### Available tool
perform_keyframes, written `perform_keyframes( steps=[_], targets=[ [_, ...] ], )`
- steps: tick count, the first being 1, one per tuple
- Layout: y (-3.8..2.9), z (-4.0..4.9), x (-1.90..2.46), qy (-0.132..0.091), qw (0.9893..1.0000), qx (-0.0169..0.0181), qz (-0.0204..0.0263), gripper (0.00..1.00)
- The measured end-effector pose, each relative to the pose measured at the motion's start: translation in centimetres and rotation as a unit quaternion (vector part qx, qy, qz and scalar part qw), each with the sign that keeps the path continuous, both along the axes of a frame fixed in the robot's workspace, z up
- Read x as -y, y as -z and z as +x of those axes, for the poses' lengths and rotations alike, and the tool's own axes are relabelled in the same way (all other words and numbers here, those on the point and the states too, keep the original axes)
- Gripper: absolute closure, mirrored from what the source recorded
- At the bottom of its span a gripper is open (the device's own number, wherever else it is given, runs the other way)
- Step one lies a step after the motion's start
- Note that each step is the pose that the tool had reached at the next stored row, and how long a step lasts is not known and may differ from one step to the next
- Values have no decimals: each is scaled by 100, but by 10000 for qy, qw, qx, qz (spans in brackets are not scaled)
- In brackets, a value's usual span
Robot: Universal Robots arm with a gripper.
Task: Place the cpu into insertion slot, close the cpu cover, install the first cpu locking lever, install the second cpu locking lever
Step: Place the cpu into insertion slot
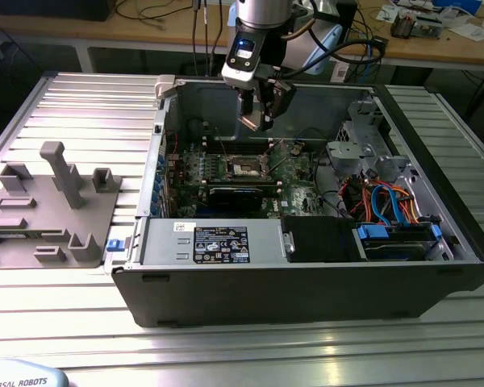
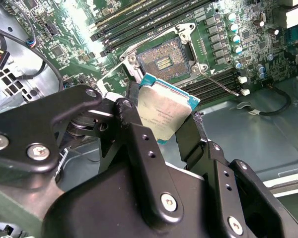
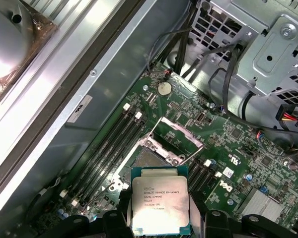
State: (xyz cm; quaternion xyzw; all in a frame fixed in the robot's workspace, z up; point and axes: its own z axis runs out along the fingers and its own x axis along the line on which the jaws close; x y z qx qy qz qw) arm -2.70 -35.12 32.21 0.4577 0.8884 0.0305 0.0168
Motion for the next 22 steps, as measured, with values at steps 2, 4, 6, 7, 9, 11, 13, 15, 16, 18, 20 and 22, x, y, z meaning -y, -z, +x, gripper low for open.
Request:
perform_keyframes(
  steps=[2,4,6,7,9,11,13,15,16,18,20,22],
  targets=[
    [0,0,0,7,10000,0,-1,46],
    [0,0,0,14,10000,0,-1,46],
    [1,0,0,23,10000,0,-1,46],
    [1,0,0,31,10000,0,-2,46],
    [2,0,0,43,10000,0,-2,46],
    [3,0,0,57,10000,0,-2,46],
    [3,0,0,77,10000,0,-2,46],
    [4,0,0,96,10000,0,-2,46],
    [5,0,0,108,9999,0,-2,46],
    [5,0,0,127,9999,0,-2,46],
    [6,0,0,151,9999,0,-2,46],
    [7,0,0,172,9999,0,-2,46]
  ],
)
